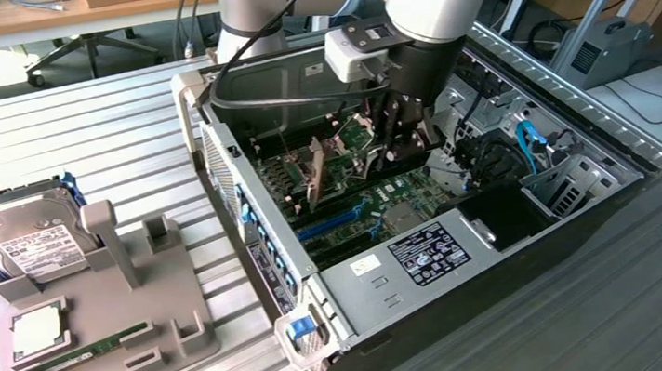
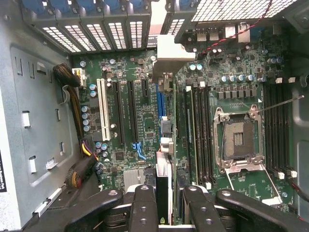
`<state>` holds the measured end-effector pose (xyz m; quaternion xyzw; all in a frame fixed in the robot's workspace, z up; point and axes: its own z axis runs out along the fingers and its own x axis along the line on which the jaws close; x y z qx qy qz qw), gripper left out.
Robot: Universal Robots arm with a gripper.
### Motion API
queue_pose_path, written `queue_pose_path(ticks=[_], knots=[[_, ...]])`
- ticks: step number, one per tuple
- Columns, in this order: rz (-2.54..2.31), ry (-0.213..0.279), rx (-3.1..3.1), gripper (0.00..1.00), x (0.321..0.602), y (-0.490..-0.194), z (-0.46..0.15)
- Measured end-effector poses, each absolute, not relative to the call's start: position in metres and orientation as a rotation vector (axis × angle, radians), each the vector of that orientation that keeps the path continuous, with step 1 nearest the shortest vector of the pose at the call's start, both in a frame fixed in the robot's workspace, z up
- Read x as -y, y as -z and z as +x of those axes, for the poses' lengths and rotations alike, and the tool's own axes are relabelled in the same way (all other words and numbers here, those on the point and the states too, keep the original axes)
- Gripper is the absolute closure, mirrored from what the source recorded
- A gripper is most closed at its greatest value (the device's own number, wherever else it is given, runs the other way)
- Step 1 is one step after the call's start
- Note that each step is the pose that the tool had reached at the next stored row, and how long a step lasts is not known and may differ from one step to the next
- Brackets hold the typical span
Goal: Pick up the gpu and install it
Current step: 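Insert the gpu into the slot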
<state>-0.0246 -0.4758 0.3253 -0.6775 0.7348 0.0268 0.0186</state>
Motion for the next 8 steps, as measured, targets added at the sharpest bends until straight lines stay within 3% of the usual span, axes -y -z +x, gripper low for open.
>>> queue_pose_path(ticks=[8], knots=[[-2.103, -0.083, -2.282, 0.73, 0.4772, -0.3237, -0.0255]])
